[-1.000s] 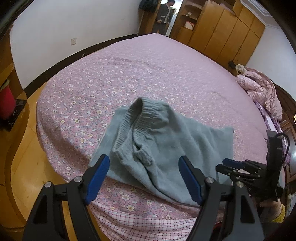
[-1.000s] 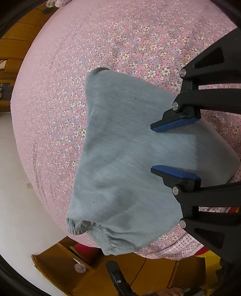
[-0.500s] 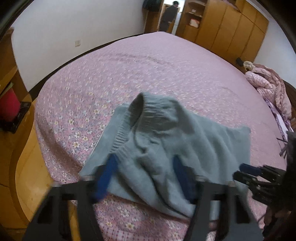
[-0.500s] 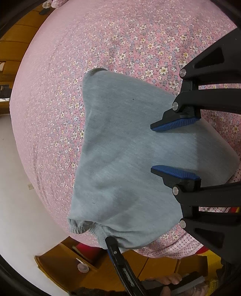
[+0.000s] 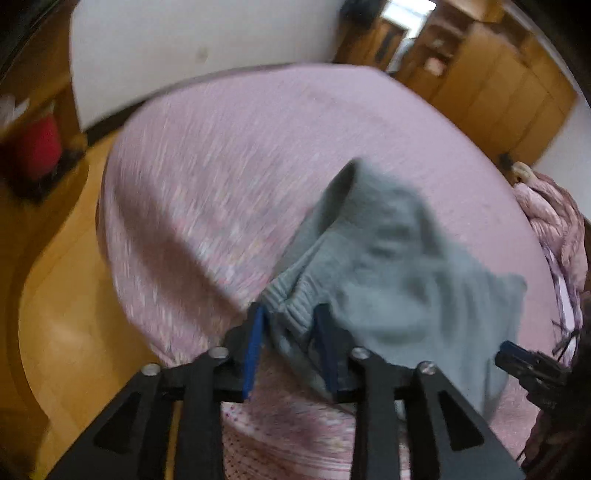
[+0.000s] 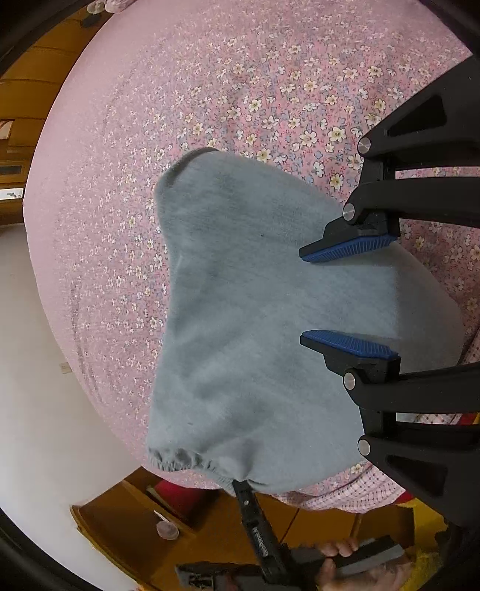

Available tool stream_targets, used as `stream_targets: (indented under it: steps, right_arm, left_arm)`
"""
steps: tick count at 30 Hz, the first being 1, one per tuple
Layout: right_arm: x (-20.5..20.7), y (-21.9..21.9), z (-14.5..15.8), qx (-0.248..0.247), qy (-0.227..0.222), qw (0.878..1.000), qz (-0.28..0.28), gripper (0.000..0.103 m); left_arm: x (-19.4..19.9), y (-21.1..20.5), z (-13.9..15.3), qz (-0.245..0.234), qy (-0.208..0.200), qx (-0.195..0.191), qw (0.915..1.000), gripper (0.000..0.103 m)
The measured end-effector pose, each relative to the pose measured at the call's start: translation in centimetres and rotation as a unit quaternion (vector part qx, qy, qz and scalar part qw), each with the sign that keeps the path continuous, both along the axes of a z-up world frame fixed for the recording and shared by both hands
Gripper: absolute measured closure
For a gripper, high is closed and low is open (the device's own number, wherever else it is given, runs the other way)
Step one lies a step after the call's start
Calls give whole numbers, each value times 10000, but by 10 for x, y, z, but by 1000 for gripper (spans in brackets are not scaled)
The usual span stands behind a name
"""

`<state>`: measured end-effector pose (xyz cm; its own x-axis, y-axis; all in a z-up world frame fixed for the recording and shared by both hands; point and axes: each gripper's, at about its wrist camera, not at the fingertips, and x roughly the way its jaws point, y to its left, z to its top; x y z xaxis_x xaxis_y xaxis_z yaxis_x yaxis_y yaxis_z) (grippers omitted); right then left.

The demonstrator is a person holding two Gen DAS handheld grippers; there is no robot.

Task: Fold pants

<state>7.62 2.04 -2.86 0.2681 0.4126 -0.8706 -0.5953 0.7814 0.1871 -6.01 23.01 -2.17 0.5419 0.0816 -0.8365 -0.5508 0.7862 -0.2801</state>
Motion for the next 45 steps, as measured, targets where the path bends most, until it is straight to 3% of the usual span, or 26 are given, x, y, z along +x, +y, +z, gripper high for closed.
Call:
stream_targets:
  steps: [3, 7, 11, 15, 17, 21, 22, 23, 25, 26, 32, 36, 38, 41, 43, 45]
  right_arm:
    - [2, 0, 6, 62, -19, 10000, -32, 63]
    - [6, -2, 16, 141, -235, 9996, -119, 63]
    - [19, 1, 17, 200, -211, 9993, -219, 63]
    - [28, 7, 13, 230, -221, 9992, -256, 63]
    - [36, 11, 8, 133, -253, 9993, -255, 63]
    - [52, 15, -7, 41, -295, 9991, -290, 68]
    - [55, 15, -8, 97, -338, 9990, -277, 68]
    - [57, 17, -9, 119, -391, 9988, -261, 68]
    - [58, 20, -9, 99, -459, 9986, -251, 68]
    - [58, 21, -9, 71, -496, 9985, -241, 68]
    - [51, 19, 1, 22, -546, 9981, -293, 68]
    - [34, 15, 13, 144, -578, 9980, -189, 68]
    - [28, 14, 15, 203, -513, 9984, -117, 68]
    - [26, 15, 6, -29, -502, 9987, -115, 68]
    - [30, 12, -5, -209, -444, 9986, -214, 68]
    - [35, 2, -9, 106, -364, 9989, -267, 68]
  left_arm:
    - [-5, 5, 10, 122, -79, -52, 9999, 57]
    - [-12, -9, 53, -7, -331, 632, 9975, 60]
    - [5, -34, 80, -677, -724, 777, 9920, 60]
    - [54, -56, 72, -1396, -848, 569, 9849, 74]
    - [78, -58, 60, -1521, -763, 493, 9842, 78]
    - [111, -38, 31, -1206, -76, 1243, 9849, 82]
    - [113, -31, 25, -1141, 30, 1312, 9848, 88]
    - [113, -20, 17, -1138, 101, 1189, 9863, 88]
    - [108, -1, 10, -1058, -80, 592, 9926, 89]
    - [107, 2, 12, -1055, -72, 525, 9930, 90]
    - [74, -3, 43, -1030, -238, 380, 9937, 90]
    - [43, -25, 60, -1298, -357, 309, 9904, 90]
    - [33, -31, 59, -1354, -313, 330, 9897, 90]
    - [31, -32, 41, -1117, 212, 617, 9916, 90]
    - [28, -25, 28, -1001, 396, 577, 9925, 95]
    - [19, -20, 26, -921, 330, 514, 9939, 98]
